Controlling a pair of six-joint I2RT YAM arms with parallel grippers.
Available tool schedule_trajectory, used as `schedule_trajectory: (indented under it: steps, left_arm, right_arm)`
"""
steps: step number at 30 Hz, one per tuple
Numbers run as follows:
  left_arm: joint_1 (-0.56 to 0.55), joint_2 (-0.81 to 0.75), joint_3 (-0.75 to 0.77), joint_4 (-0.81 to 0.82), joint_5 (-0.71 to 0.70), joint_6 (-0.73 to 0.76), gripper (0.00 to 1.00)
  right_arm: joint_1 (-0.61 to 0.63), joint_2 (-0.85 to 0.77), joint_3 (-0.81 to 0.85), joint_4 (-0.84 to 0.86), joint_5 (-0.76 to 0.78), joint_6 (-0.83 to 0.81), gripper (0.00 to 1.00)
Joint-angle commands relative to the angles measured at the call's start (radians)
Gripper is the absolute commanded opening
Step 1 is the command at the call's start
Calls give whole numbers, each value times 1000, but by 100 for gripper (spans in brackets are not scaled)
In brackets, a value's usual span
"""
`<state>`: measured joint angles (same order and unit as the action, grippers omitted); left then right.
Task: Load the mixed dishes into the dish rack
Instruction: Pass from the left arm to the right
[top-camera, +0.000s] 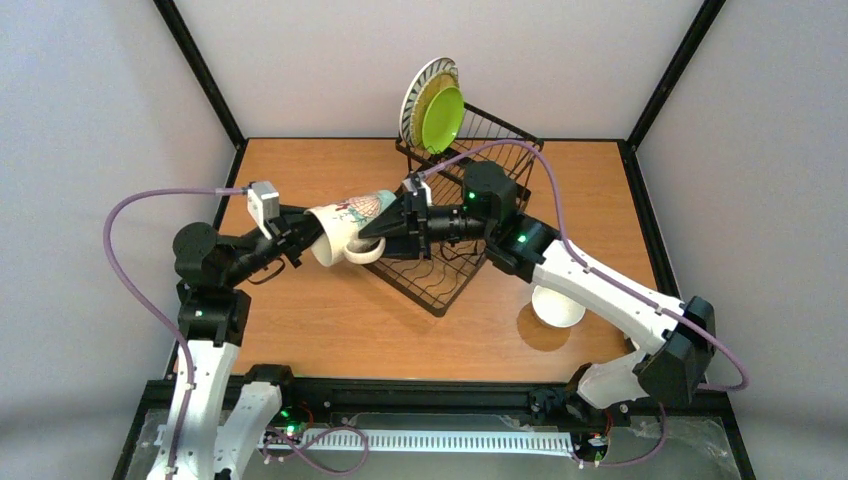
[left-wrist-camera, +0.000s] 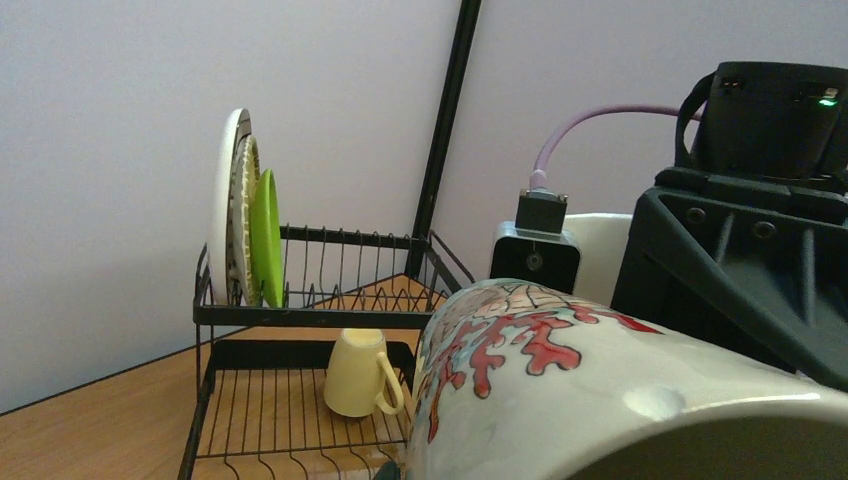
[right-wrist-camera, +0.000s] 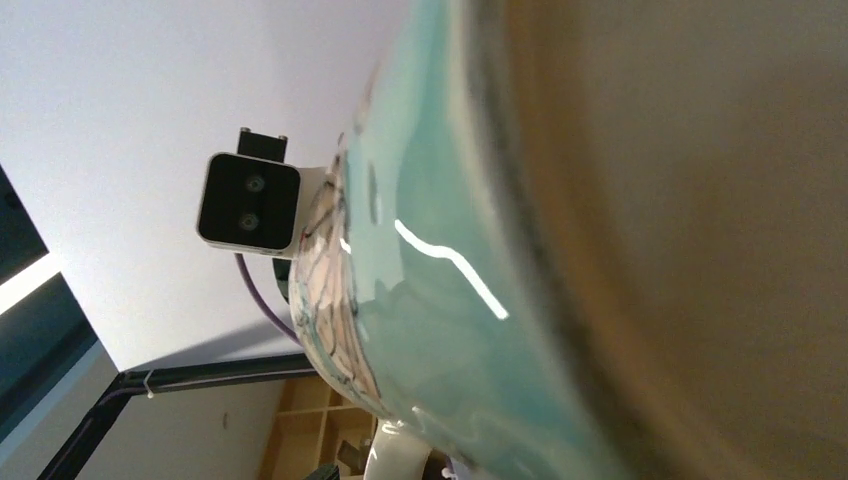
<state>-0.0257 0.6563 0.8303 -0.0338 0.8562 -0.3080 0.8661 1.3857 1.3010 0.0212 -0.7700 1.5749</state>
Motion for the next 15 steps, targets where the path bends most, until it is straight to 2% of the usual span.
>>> schedule_trajectory:
  steps: [1, 9, 15]
  left_arm:
    - [-13, 7, 33, 107, -19, 18, 0]
    - [-50, 19, 27, 111, -51, 41, 0]
    - [-77, 19, 30, 86, -71, 70, 0]
  right_arm:
    - [33, 42, 53, -9, 14, 13, 99]
    - [72, 90, 88, -12, 34, 16, 97]
    - [82, 95, 82, -11, 56, 20, 87]
